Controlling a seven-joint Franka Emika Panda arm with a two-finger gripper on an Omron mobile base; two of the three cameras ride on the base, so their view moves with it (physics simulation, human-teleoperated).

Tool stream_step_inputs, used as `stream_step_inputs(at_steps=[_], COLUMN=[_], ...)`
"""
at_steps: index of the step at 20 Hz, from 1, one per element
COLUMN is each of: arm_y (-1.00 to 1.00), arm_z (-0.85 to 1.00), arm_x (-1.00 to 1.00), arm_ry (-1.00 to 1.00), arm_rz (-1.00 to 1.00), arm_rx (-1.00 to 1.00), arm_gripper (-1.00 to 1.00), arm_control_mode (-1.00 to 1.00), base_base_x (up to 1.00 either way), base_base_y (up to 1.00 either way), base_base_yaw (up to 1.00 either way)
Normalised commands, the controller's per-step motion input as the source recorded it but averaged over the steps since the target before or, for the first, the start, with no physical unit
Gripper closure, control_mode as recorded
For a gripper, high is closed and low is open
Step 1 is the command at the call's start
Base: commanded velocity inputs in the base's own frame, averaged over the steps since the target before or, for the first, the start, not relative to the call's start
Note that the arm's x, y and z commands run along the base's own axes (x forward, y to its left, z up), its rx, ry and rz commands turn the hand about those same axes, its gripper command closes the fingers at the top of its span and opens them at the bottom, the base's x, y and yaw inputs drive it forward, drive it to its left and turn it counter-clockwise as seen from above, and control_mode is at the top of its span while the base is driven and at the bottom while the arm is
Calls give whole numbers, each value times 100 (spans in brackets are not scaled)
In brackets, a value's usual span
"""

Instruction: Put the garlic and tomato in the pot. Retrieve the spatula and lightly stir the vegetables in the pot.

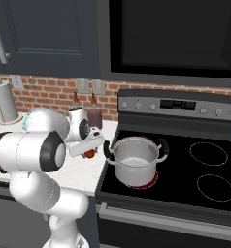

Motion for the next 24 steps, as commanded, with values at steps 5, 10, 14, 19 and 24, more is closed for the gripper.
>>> stream_step_inputs(at_steps=[5, 10, 14, 19, 24], arm_y=[39, 35, 13, -2, -30], arm_z=[88, 100, 100, 100, 92], arm_x=[-98, -82, -61, -47, -14], arm_ry=[-10, -7, 0, 1, 6], arm_rz=[0, 0, -3, -11, -17], arm_rx=[8, 7, 11, 12, 6], arm_gripper=[100, 100, 100, 100, 100], arm_control_mode=[-100, -100, -100, -100, -100], base_base_x=[0, 0, 0, 0, 0], base_base_y=[0, 0, 0, 0, 0], base_base_yaw=[0, 0, 0, 0, 0])
